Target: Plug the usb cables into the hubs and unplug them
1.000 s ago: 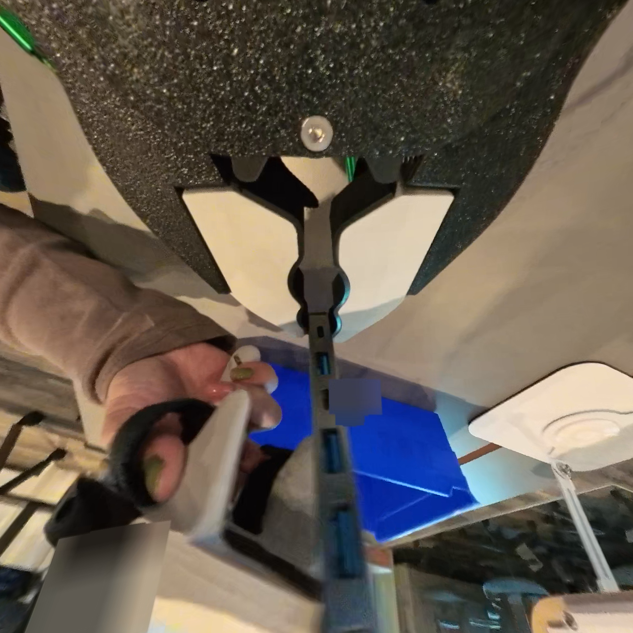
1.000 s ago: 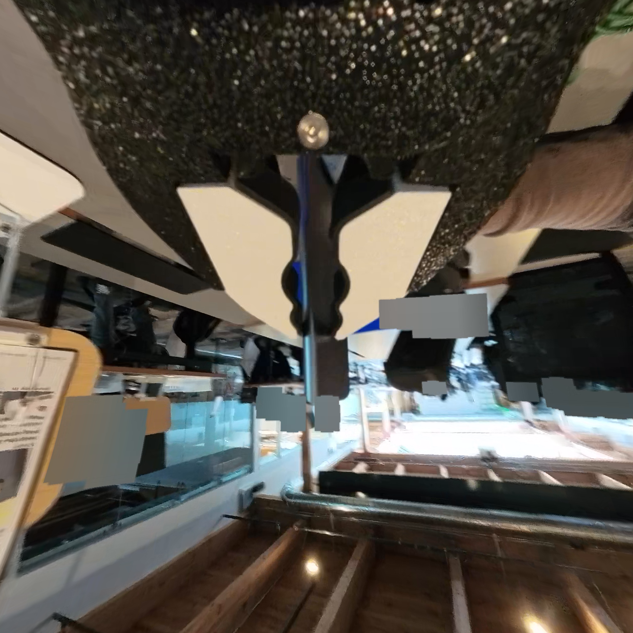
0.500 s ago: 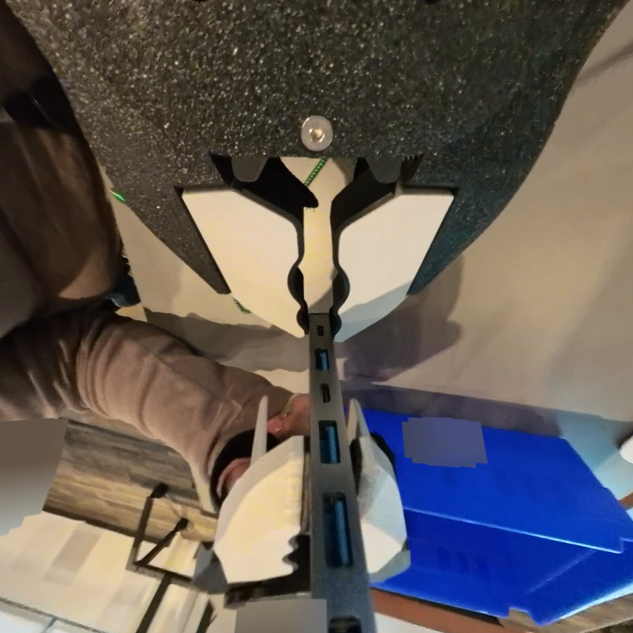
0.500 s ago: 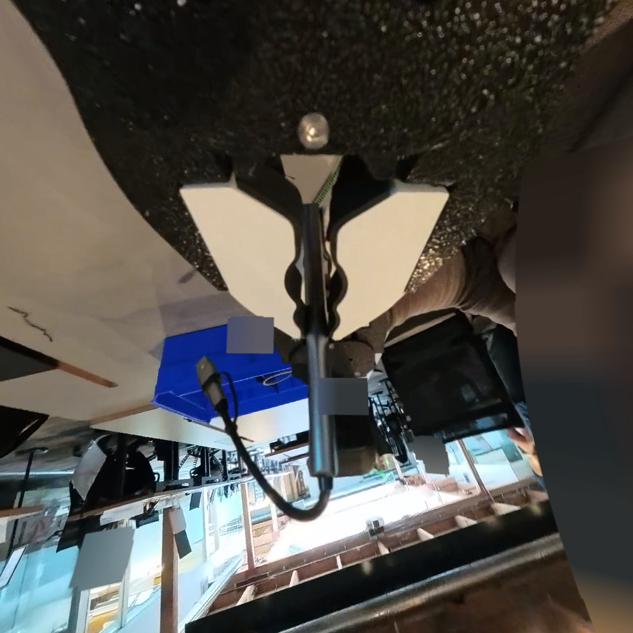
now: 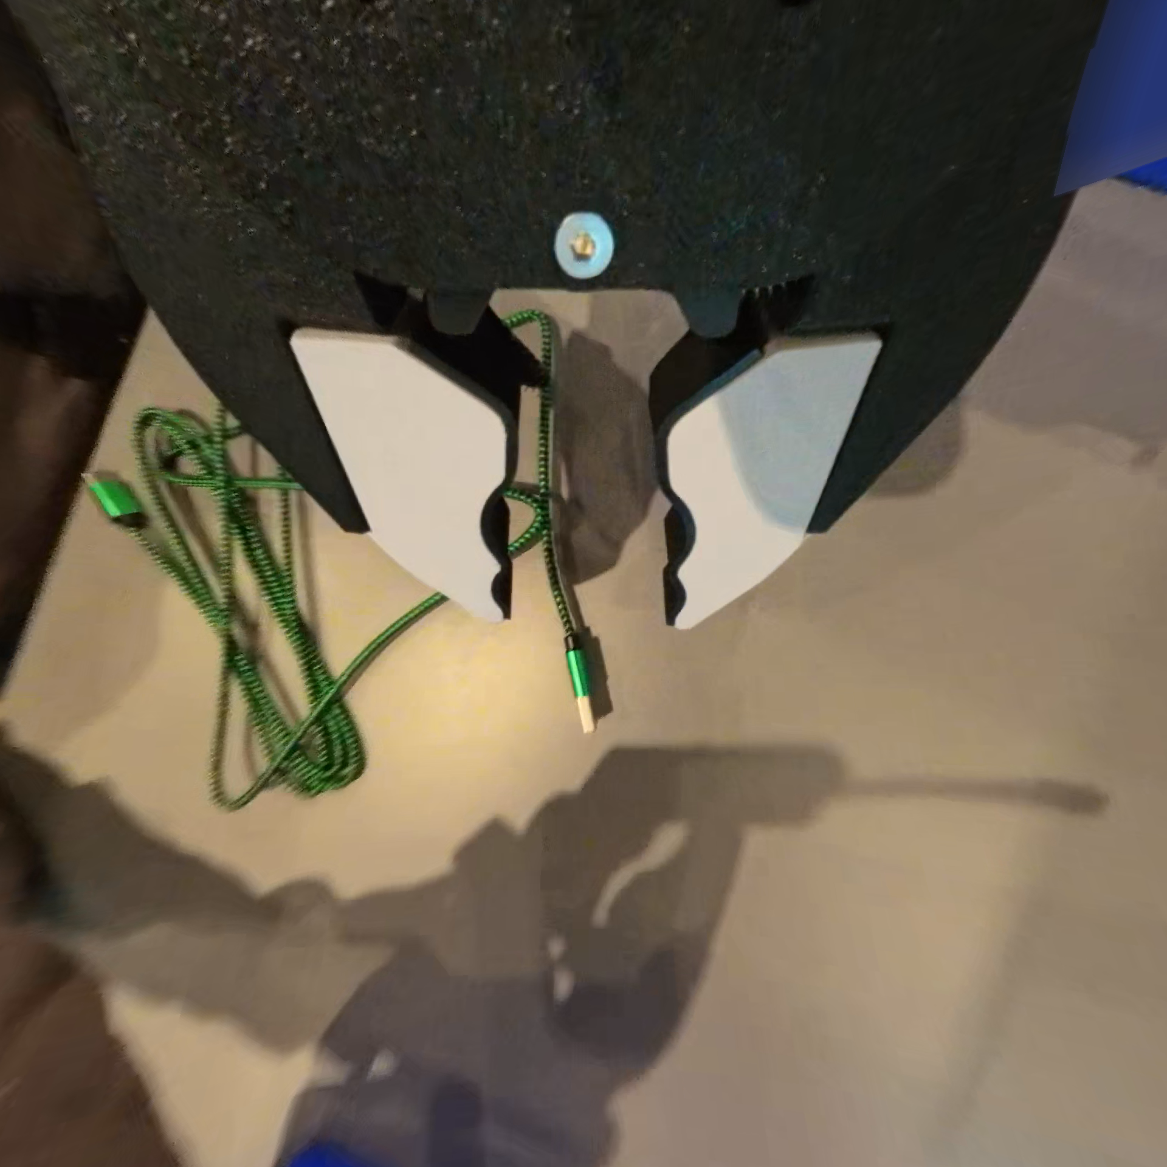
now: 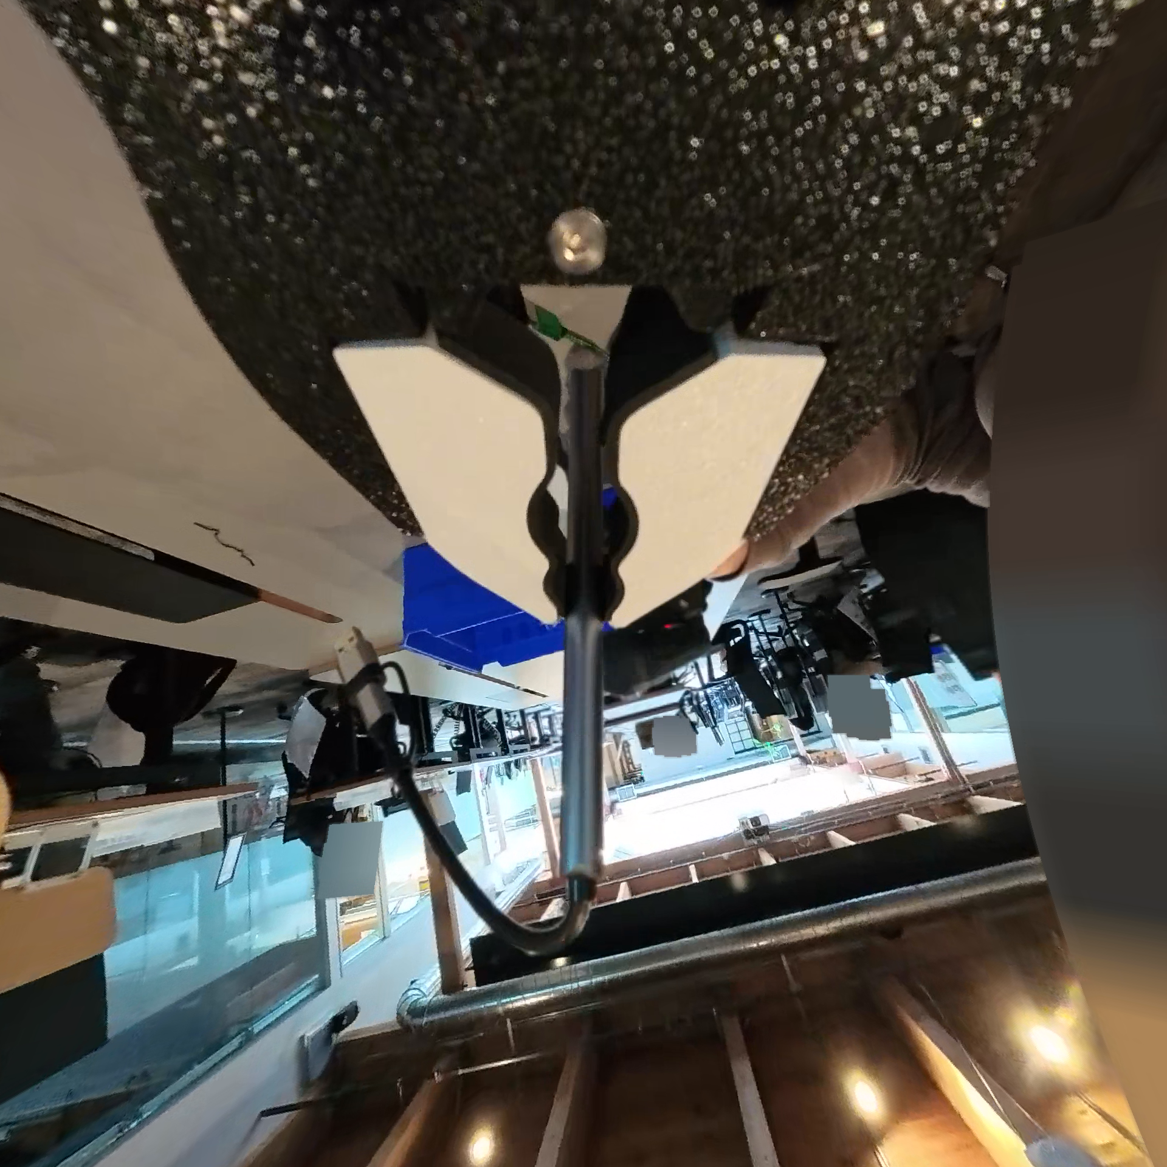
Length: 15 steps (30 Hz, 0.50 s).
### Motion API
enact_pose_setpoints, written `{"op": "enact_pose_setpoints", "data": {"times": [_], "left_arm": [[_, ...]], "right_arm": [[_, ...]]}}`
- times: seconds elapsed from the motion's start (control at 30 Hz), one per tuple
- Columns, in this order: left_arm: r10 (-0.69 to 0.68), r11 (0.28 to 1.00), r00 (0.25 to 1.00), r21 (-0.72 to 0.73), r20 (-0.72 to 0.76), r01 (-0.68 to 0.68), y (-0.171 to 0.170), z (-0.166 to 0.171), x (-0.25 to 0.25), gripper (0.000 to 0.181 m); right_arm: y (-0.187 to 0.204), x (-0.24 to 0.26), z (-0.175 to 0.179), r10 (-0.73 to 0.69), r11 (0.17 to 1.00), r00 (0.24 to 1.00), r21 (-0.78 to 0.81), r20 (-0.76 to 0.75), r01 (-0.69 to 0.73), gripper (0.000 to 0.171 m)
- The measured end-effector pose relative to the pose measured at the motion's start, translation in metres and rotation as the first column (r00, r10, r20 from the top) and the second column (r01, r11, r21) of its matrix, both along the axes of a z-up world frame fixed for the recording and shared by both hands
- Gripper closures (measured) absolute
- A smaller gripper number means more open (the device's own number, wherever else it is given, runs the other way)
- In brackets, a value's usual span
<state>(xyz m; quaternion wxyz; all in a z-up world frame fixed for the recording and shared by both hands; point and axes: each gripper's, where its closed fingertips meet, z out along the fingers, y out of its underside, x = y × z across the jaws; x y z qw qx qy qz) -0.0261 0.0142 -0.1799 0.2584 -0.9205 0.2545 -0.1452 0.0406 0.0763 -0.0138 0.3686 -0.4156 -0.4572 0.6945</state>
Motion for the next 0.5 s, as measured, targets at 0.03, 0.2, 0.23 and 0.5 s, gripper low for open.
{"op": "enact_pose_setpoints", "data": {"times": [0.03,0.2,0.23,0.5], "left_arm": [[-0.012,1.000,1.000,-0.015,-0.029,0.011,0.001,-0.007,0.001,0.135],[-0.060,0.997,0.997,-0.052,-0.049,0.057,0.008,-0.028,0.012,0.146],[-0.061,0.996,0.996,-0.061,-0.057,0.058,0.009,-0.031,0.013,0.147],[-0.167,0.986,0.975,-0.037,-0.144,0.163,0.009,-0.030,0.019,0.174]], "right_arm": [[0.000,0.000,0.000,0.003,1.000,1.000,-0.004,-0.001,-0.003,0.162],[-0.003,-0.002,-0.003,0.013,1.000,1.000,0.008,0.011,-0.013,0.162],[-0.003,-0.002,-0.004,0.018,1.000,1.000,0.007,0.009,-0.018,0.162],[-0.017,0.000,-0.003,0.194,0.978,0.981,-0.076,-0.009,-0.194,0.161]]}}
